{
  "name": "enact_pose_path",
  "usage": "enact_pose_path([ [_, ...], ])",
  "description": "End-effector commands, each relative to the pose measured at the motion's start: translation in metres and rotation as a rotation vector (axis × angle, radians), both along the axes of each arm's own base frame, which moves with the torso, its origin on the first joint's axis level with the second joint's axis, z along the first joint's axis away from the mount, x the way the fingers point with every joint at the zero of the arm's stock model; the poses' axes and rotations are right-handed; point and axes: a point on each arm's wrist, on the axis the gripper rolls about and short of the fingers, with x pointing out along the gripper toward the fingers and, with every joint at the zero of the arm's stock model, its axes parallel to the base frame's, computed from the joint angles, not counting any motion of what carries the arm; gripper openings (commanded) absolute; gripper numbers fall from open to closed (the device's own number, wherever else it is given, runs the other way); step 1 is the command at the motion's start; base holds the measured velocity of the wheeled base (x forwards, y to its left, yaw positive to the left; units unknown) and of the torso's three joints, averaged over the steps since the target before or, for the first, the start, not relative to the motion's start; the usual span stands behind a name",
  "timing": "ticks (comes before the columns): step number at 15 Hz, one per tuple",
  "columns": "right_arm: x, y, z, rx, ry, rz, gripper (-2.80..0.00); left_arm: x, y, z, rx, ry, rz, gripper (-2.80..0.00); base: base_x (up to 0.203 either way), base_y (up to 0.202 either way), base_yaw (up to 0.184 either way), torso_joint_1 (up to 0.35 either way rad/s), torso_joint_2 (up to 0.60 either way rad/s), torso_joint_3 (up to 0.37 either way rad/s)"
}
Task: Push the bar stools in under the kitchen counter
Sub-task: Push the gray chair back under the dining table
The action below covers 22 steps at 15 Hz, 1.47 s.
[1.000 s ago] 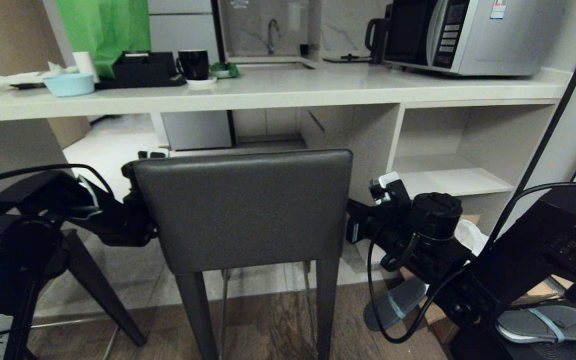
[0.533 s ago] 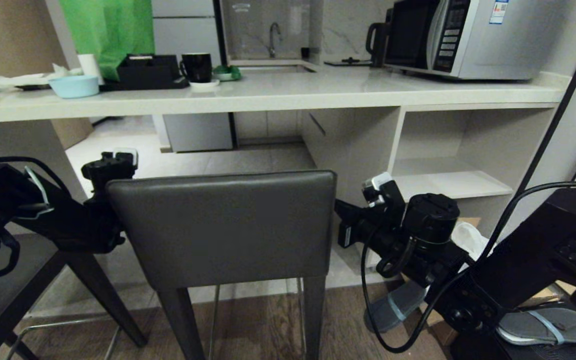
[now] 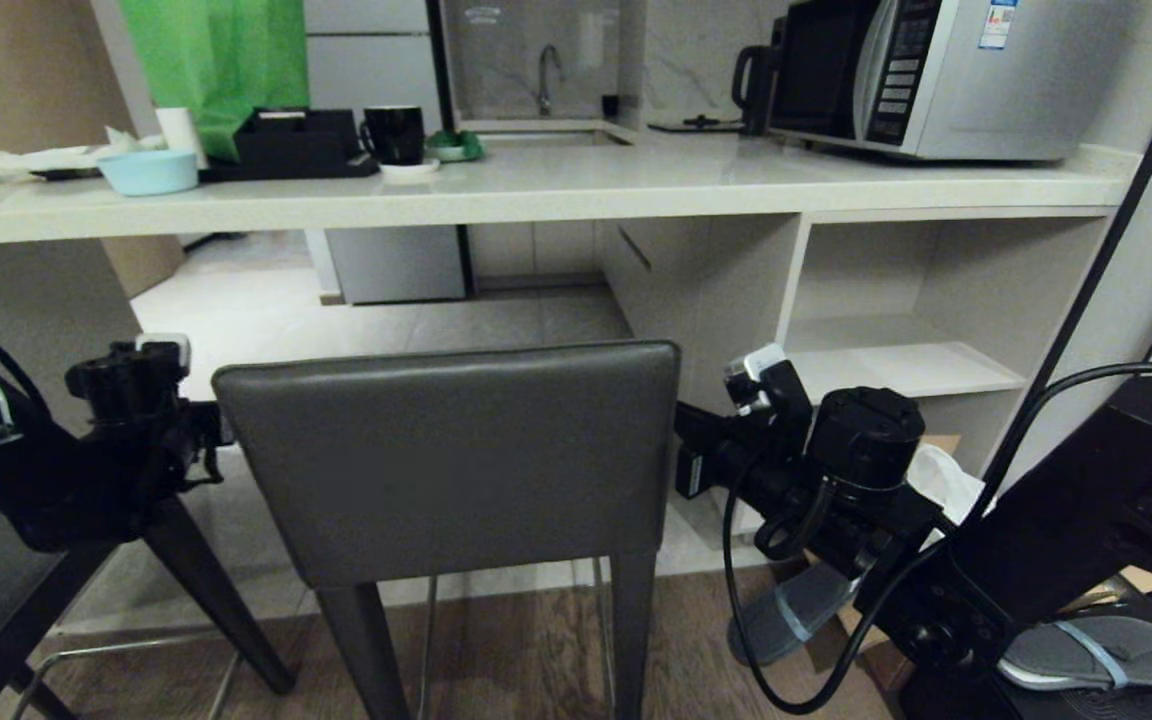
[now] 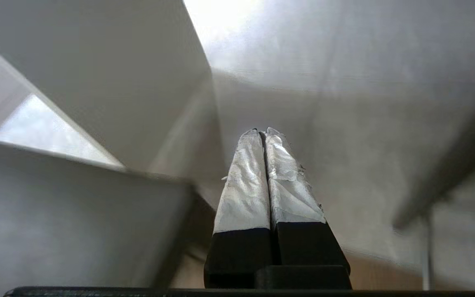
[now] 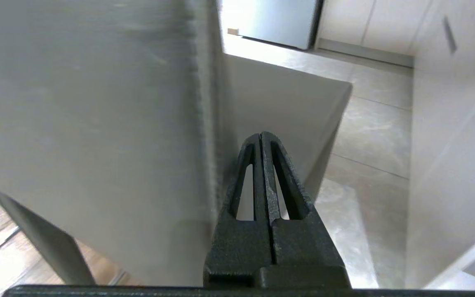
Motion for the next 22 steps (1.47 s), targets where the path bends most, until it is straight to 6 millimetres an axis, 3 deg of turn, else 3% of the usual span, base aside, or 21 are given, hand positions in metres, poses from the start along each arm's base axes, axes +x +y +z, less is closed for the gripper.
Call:
enact_pose_path([
  [1,0.0,-0.001,0.0,0.001,-0.003,-0.003,-2.8,-0.014,0.017,0.008,0.009,-0.052,0.031,-2.8,0.0,0.0,0.0,0.0,0.0,0.0],
  [6,0.001,-0.002,-0.001,0.001,-0.002,-0.007,-2.8,-0.108,-0.033,0.022,-0.136,0.009,-0.42,-2.8,0.0,0.0,0.0,0.0,0.0,0.0],
  [10,0.001,-0.002,-0.001,-0.001,0.001,-0.009,-2.8,-0.137,-0.102,0.037,-0.186,-0.039,-0.708,-2.8,0.0,0.0,0.0,0.0,0.0,0.0],
  [13,0.0,-0.002,-0.002,-0.003,0.002,-0.036,-2.8,-0.142,-0.125,0.038,-0.178,-0.042,-0.704,-2.8,0.0,0.0,0.0,0.0,0.0,0.0],
  [18,-0.005,0.008,-0.002,-0.002,0.0,-0.008,-2.8,-0.127,-0.125,0.029,-0.16,-0.024,-0.592,-2.8,0.0,0.0,0.0,0.0,0.0,0.0],
  [22,-0.008,0.017,-0.006,-0.007,0.006,0.016,-2.8,-0.103,-0.13,0.024,-0.14,-0.034,-0.53,-2.8,0.0,0.0,0.0,0.0,0.0,0.0],
])
